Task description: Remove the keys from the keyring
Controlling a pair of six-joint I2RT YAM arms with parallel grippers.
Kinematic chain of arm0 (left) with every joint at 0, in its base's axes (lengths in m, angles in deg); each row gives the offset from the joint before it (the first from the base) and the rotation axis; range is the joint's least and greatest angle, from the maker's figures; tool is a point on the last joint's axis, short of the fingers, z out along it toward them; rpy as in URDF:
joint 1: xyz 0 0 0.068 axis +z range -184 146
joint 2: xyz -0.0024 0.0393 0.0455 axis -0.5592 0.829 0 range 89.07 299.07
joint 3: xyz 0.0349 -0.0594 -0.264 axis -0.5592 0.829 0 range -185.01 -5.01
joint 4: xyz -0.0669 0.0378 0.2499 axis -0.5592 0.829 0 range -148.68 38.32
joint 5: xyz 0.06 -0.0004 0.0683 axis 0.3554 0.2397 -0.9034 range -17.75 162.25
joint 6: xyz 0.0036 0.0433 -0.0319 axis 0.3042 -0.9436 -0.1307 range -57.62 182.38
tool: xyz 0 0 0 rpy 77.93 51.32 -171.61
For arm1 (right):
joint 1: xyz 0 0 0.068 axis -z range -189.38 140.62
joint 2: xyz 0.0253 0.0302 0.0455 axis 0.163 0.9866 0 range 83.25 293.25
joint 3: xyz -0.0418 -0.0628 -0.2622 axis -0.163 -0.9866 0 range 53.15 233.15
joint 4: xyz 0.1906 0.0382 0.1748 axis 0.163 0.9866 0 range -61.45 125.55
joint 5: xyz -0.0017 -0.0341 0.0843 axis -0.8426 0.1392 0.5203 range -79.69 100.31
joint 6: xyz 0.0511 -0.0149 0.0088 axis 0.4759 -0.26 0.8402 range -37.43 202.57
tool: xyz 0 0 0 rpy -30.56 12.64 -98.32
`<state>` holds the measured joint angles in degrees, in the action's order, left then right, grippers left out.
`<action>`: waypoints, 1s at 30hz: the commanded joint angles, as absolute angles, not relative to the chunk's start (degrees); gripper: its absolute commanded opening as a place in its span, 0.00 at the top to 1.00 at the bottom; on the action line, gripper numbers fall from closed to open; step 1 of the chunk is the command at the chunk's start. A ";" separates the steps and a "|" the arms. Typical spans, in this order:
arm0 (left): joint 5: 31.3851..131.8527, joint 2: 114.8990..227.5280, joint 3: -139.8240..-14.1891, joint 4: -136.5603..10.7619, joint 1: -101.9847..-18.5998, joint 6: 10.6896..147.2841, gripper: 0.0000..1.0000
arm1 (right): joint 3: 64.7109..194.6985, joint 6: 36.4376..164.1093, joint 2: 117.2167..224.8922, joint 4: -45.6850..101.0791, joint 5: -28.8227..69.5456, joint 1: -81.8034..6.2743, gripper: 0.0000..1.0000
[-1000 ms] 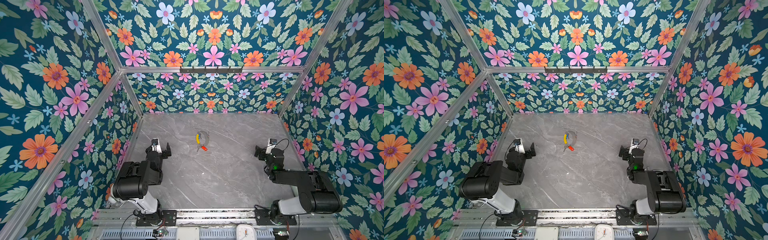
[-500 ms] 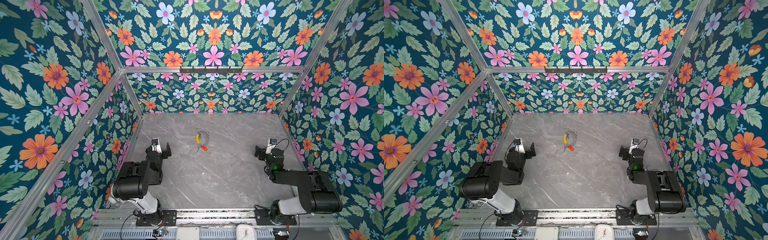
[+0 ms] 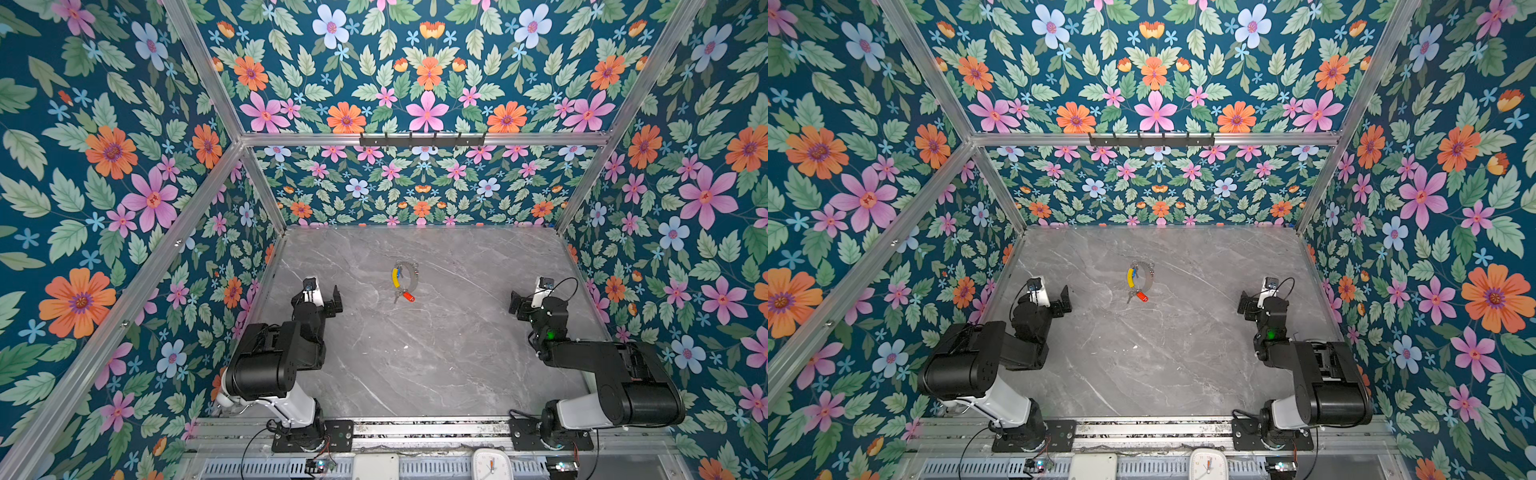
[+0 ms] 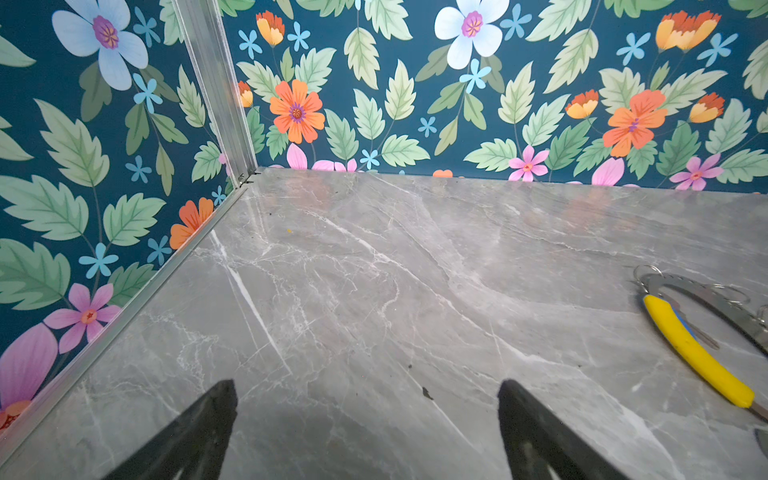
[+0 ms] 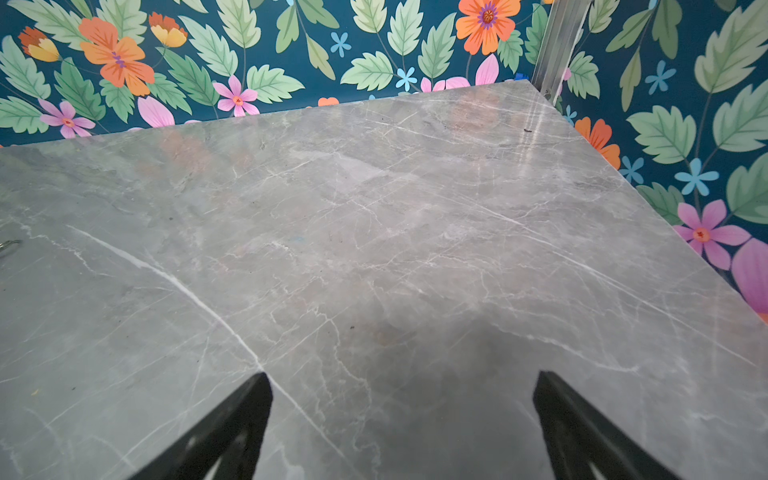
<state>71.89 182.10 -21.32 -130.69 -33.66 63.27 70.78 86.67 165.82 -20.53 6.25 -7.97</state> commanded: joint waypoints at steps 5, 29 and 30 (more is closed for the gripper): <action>69.22 177.36 -20.64 -128.57 -33.83 63.10 0.00 | 73.40 86.38 160.96 -14.08 5.54 -8.66 0.01; 74.98 164.74 -35.28 -92.51 -32.08 113.74 0.00 | 87.57 122.41 148.89 21.35 11.47 -15.08 0.01; 76.79 164.74 -34.57 -94.32 -32.15 114.11 0.00 | 87.47 121.85 149.19 20.53 13.93 -15.09 0.01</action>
